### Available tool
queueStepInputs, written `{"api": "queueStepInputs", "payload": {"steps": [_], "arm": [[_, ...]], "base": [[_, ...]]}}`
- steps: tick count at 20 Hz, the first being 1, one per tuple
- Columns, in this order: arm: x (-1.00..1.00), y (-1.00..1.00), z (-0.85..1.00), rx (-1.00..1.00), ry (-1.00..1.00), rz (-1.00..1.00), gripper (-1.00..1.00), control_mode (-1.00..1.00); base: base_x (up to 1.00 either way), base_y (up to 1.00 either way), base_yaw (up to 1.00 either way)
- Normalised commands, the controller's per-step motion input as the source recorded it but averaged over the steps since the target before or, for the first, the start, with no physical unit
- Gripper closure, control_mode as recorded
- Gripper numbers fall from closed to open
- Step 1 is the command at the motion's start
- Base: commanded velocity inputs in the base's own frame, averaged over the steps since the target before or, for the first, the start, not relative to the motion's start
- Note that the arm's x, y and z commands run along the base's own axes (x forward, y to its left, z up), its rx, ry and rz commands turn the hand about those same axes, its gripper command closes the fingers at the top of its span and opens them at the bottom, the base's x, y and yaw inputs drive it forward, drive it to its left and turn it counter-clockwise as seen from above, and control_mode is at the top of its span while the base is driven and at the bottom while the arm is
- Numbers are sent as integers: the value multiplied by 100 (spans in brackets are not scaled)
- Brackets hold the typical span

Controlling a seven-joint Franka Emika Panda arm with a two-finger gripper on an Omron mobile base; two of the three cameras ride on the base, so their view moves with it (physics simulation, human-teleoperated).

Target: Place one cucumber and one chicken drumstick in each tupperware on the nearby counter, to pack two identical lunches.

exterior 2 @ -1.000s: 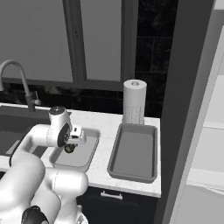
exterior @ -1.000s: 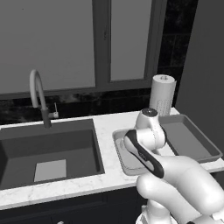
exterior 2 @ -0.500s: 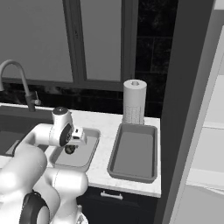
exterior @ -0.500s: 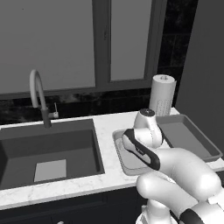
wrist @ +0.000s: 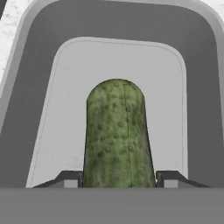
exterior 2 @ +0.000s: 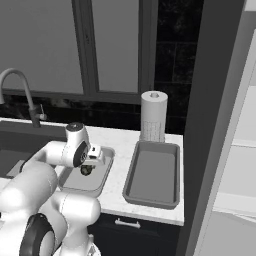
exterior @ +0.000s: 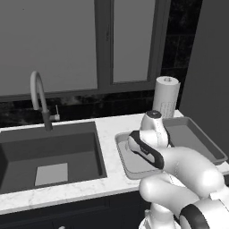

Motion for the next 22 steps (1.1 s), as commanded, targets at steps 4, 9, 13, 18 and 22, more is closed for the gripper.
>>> {"api": "queueStepInputs", "payload": {"steps": [4,9,13,18,22], "arm": [[-2,-2,-30,0,0,-6,100,-100],[-2,3,-34,0,0,-11,100,-100],[0,0,-36,0,0,-11,100,-100],[-11,0,-18,0,-7,-11,-100,-100],[-29,0,32,1,-9,-5,-100,-100]], "base": [[0,0,0],[0,0,0],[0,0,0],[0,0,0],[0,0,0]]}}
